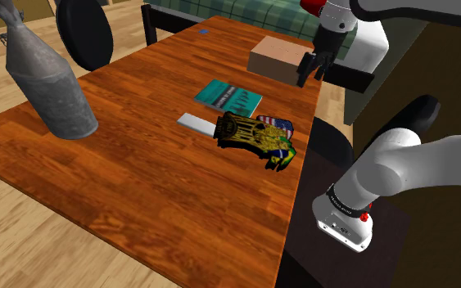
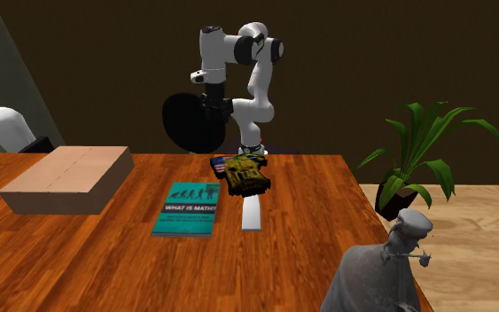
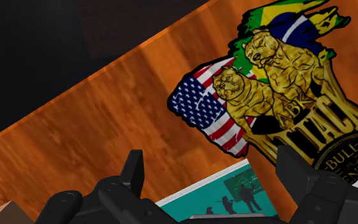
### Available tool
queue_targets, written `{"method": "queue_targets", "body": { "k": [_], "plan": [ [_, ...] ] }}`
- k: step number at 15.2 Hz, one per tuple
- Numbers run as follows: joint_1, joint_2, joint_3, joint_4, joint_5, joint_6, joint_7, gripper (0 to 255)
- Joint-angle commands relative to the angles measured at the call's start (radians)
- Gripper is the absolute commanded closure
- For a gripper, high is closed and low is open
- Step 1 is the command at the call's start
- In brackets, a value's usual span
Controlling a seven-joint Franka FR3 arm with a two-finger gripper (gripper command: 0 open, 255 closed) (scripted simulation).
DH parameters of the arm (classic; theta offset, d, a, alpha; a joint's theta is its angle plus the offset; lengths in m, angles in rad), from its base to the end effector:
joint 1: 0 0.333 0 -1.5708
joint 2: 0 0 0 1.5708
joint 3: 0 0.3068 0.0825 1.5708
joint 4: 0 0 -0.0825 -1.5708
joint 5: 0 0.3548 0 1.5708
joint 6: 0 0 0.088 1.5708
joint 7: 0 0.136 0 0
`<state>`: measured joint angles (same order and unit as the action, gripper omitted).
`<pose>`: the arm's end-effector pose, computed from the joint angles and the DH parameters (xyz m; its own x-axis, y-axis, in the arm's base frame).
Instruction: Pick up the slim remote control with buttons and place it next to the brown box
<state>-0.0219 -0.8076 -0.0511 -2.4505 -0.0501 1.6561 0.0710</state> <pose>0.2838 -0.0298 0.5262 0.9922 -0.1241 0.0135 -0.1243 -0.9922 0.0121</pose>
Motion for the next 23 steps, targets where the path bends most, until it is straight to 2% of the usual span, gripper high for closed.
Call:
{"method": "queue_targets", "body": {
  "k": [1, 12, 23],
  "plan": [
    [0.000, 0.000, 0.000, 0.000, 0.000, 0.000, 0.000, 0],
    [0.112, 0.330, 0.078, 0.044, 0.059, 0.283, -0.030, 0],
    [0.197, 0.691, 0.166, 0.206, 0.071, 0.481, -0.056, 0]
  ]
}}
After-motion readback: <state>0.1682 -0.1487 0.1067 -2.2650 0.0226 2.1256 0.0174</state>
